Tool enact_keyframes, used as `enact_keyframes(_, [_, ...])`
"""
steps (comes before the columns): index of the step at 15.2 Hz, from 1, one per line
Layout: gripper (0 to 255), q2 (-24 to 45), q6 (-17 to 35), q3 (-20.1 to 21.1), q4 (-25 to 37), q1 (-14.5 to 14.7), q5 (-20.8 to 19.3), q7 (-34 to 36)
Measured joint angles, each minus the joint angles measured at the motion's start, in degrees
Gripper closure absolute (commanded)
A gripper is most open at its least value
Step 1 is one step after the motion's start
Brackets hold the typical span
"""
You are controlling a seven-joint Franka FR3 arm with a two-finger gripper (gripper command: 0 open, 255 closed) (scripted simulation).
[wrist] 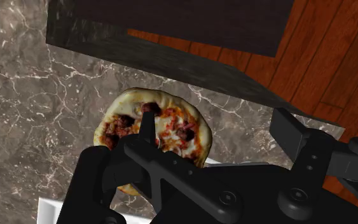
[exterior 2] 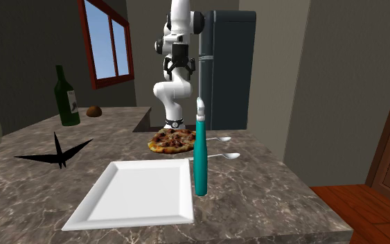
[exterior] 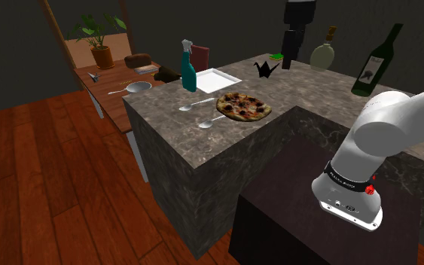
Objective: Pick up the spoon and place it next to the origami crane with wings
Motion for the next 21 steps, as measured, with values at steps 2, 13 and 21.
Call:
enact_keyframes(2, [0,0.6,0.7,0.0,-0.2,0.3,-0.3,-0.9])
enact_keyframes(13, [0,19.4,19.6,0.5,-0.4,6.5,-7.3,-19.4])
enact_keyframes(21, [0,34.2,32.5,3.0,2.1,10.1,-13.4,-30.1])
